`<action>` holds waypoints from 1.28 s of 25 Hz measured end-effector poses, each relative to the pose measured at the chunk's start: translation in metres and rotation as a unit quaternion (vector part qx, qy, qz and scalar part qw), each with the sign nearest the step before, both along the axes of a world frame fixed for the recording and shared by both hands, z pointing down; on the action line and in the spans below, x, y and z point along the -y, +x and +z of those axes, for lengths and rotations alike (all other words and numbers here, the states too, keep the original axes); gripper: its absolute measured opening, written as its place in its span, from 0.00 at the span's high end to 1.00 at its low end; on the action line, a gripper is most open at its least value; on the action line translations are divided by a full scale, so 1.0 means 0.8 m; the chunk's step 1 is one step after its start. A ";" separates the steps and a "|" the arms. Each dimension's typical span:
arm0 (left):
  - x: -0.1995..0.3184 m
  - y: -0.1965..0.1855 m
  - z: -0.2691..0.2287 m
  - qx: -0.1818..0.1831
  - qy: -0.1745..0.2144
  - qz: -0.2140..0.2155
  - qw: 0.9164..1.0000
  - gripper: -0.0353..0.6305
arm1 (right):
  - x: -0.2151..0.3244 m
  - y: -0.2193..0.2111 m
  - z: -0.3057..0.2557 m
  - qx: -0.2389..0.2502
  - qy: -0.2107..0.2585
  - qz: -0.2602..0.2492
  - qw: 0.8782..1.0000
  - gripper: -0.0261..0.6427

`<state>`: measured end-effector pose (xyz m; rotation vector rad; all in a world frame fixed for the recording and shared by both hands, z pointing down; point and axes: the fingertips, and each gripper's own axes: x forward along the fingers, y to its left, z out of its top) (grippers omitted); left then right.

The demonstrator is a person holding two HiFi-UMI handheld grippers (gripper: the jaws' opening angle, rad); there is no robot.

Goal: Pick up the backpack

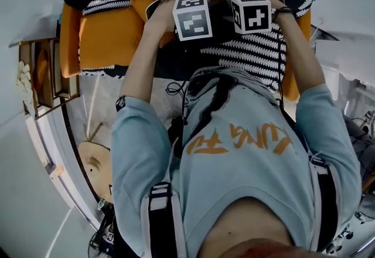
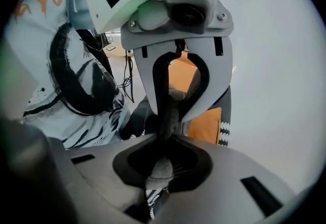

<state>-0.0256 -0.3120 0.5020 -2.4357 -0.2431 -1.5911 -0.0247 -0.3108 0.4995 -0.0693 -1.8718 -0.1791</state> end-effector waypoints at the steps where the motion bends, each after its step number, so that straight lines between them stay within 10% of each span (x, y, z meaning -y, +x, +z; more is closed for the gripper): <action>1: 0.002 0.002 -0.014 0.003 0.005 0.007 1.000 0.78 | 0.002 0.002 -0.013 -0.003 0.004 -0.006 1.000 0.87; 14: 0.021 0.017 -0.177 0.015 0.097 0.056 0.994 0.78 | 0.022 0.015 -0.174 -0.011 0.082 -0.034 0.996 0.88; 32: -0.017 -0.001 -0.134 0.029 0.044 0.054 0.997 0.78 | -0.018 -0.002 -0.130 -0.016 0.031 -0.043 0.998 0.88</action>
